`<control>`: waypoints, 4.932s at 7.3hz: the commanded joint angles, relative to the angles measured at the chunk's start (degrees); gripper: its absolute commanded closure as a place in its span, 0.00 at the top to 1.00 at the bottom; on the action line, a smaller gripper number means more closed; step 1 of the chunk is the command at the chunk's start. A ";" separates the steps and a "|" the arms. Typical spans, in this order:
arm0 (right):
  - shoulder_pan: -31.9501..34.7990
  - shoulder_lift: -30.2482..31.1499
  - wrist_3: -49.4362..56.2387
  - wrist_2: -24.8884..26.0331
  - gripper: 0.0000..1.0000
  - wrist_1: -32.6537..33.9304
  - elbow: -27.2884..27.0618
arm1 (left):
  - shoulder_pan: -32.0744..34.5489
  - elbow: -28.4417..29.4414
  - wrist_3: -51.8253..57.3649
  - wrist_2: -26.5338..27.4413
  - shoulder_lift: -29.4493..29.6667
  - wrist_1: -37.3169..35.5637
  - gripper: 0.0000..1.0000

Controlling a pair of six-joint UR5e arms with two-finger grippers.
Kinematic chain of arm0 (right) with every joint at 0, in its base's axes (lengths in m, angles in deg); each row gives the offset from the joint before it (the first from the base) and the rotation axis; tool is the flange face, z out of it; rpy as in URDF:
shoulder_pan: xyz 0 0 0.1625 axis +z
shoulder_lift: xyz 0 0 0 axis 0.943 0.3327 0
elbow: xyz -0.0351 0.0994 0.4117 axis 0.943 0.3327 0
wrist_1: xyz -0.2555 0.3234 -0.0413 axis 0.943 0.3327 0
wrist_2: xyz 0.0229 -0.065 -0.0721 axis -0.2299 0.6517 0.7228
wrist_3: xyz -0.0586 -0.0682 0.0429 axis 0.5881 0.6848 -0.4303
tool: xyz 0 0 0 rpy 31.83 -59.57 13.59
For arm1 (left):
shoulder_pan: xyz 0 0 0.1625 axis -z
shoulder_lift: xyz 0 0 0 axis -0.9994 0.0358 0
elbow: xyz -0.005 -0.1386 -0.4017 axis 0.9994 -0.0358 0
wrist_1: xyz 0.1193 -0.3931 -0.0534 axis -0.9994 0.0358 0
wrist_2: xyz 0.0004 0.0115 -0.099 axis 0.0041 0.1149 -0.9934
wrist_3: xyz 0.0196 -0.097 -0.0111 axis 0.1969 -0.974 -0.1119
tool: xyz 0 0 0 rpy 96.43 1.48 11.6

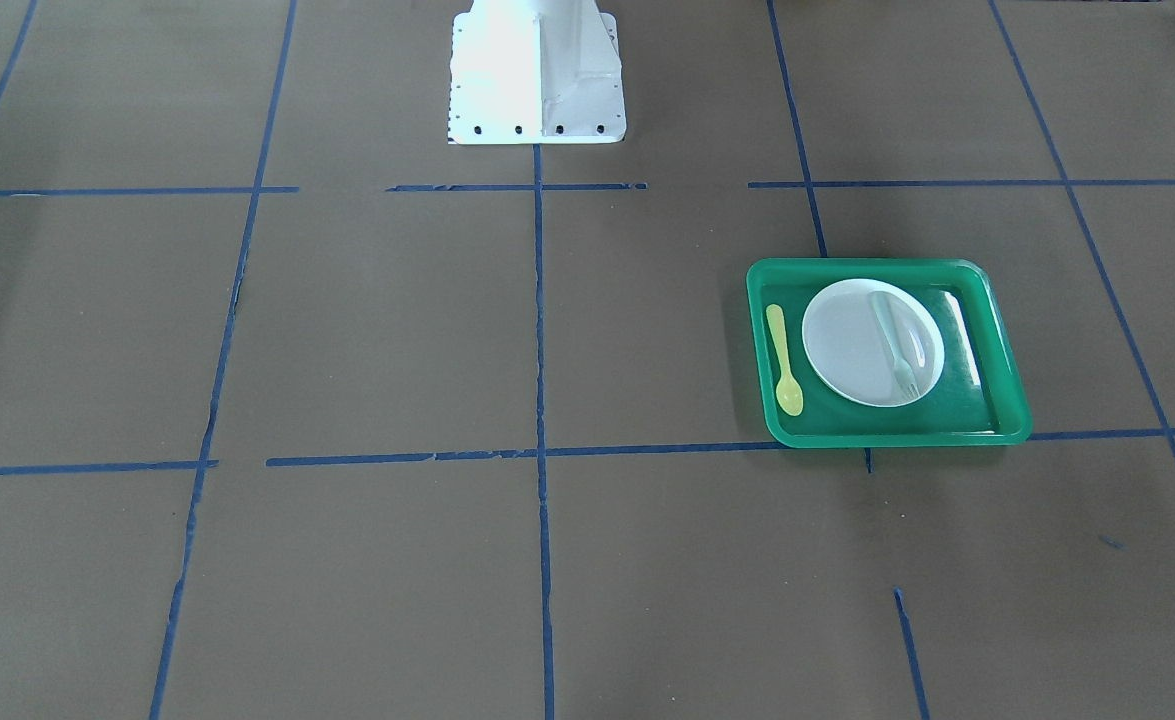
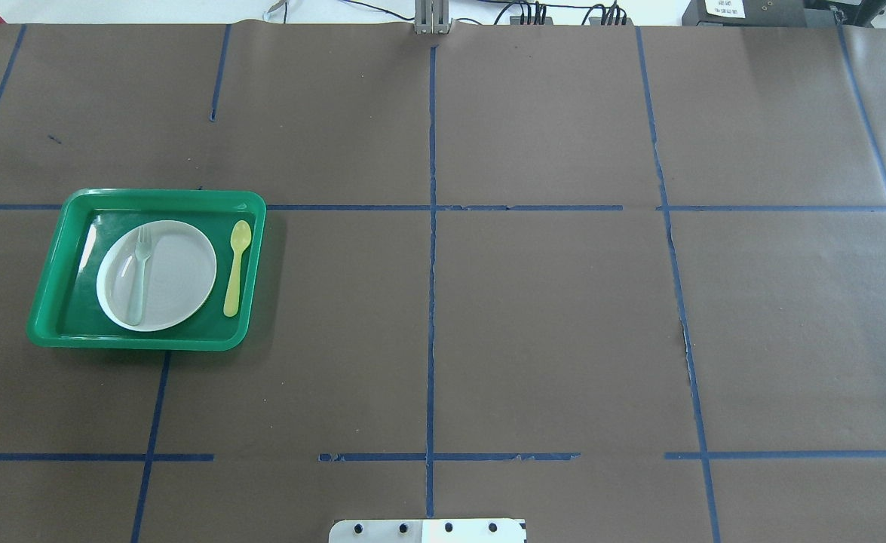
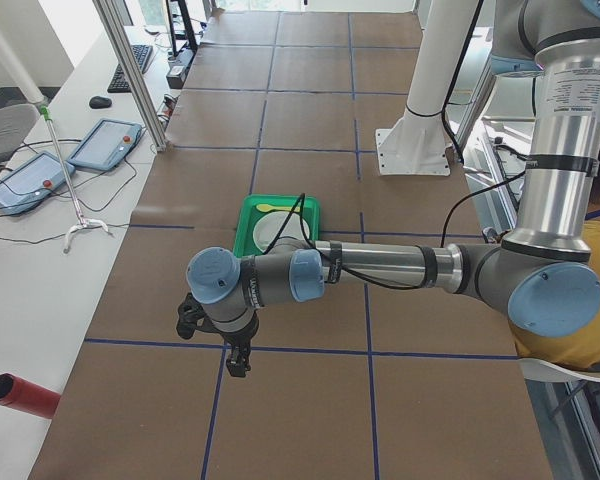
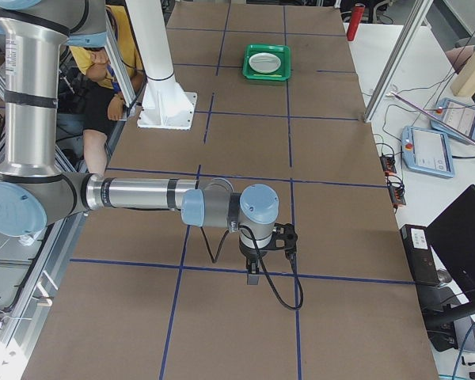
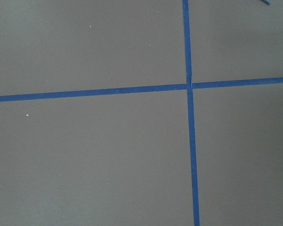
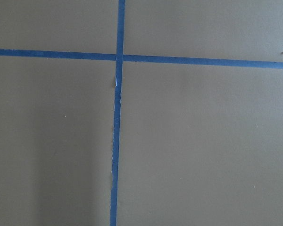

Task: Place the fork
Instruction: 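Move the left gripper over the green tray toward the fork on the plate, then lower the left gripper and grasp the pale green fork's handle, then lift the fork off the plate toward the tray edge away from the spoon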

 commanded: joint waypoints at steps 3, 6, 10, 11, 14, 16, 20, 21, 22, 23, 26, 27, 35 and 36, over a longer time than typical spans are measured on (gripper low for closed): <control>0.00 0.00 0.00 0.00 1.00 0.00 0.00 | -0.17 -2.40 -2.05 10.72 0.71 0.21 1.00; 0.00 0.00 -0.09 0.00 1.00 0.00 0.00 | -2.26 -5.48 -4.16 1.82 0.01 7.83 1.00; 0.00 0.00 -0.09 0.00 1.00 0.00 0.00 | -22.97 -11.64 -37.90 0.16 0.62 20.70 1.00; 0.00 0.00 0.00 0.00 1.00 0.00 0.00 | -28.16 -11.47 -48.28 0.51 0.62 26.00 1.00; 0.00 0.00 0.00 0.00 1.00 0.00 0.00 | -40.48 -10.60 -60.04 8.84 3.24 27.46 0.99; 0.00 0.00 0.00 0.00 1.00 0.00 0.00 | -42.97 -9.80 -62.70 9.22 4.31 27.72 0.96; 0.00 0.00 0.00 0.00 1.00 0.00 0.00 | -47.10 -4.09 -64.91 9.39 6.95 30.69 0.85; 0.00 0.00 0.00 0.00 1.00 0.00 0.00 | -47.28 -3.82 -64.91 9.31 6.95 30.97 0.80; 0.00 0.00 0.00 0.00 1.00 0.00 0.00 | -47.28 -3.82 -64.91 9.30 6.86 30.97 0.73; 0.00 0.00 0.00 0.00 1.00 0.00 0.00 | -47.28 -3.82 -64.82 9.30 6.69 30.97 0.68; 0.00 0.00 0.00 0.00 1.00 0.00 0.00 | -47.28 -3.82 -64.47 9.39 6.16 30.97 0.65; 0.00 0.00 0.00 0.00 1.00 0.00 0.00 | -47.28 -3.82 -64.56 9.39 6.16 30.97 0.55; 0.00 0.00 0.00 0.00 1.00 0.00 0.00 | -45.19 -11.78 -64.82 9.04 0.93 30.80 0.00; 0.00 0.00 0.00 0.00 1.00 0.00 0.00 | -41.87 -12.43 -64.39 8.87 -1.11 30.80 0.00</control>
